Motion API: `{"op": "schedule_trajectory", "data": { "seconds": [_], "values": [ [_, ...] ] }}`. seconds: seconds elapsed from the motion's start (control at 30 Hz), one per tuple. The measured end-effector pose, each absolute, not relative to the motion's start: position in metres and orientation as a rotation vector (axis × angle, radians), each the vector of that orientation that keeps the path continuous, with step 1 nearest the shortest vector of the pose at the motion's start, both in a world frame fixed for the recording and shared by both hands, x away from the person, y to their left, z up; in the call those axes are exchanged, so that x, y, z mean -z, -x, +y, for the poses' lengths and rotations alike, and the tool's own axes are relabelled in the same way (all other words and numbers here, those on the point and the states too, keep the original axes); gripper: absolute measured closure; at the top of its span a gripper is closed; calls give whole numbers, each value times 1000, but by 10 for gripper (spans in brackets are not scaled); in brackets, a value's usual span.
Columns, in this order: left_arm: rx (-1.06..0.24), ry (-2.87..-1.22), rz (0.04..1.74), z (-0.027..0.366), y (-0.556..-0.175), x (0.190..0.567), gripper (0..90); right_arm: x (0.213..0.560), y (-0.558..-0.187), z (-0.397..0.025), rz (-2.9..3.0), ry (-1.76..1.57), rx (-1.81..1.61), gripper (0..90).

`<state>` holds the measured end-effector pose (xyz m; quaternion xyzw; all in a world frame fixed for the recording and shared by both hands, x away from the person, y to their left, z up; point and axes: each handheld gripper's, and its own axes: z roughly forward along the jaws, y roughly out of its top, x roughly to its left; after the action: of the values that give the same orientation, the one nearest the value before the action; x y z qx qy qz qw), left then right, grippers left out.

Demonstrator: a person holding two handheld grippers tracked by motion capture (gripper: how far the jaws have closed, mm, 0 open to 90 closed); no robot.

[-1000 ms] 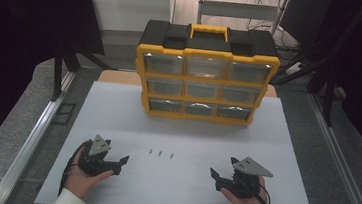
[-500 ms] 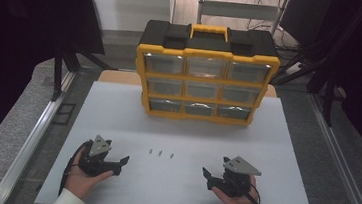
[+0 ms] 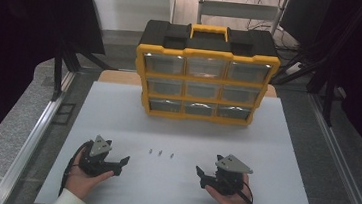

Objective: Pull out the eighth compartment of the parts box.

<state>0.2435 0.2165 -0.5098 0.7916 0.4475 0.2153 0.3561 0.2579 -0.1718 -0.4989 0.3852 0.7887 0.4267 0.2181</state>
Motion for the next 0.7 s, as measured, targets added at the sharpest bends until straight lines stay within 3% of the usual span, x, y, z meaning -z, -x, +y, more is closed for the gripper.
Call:
{"op": "schedule_trajectory", "data": {
  "seconds": [0.7],
  "values": [
    [-555,-2051,1155,216,-244,511,153,503,-262,-150,2192,-1032,-1170,193]
  ]
}}
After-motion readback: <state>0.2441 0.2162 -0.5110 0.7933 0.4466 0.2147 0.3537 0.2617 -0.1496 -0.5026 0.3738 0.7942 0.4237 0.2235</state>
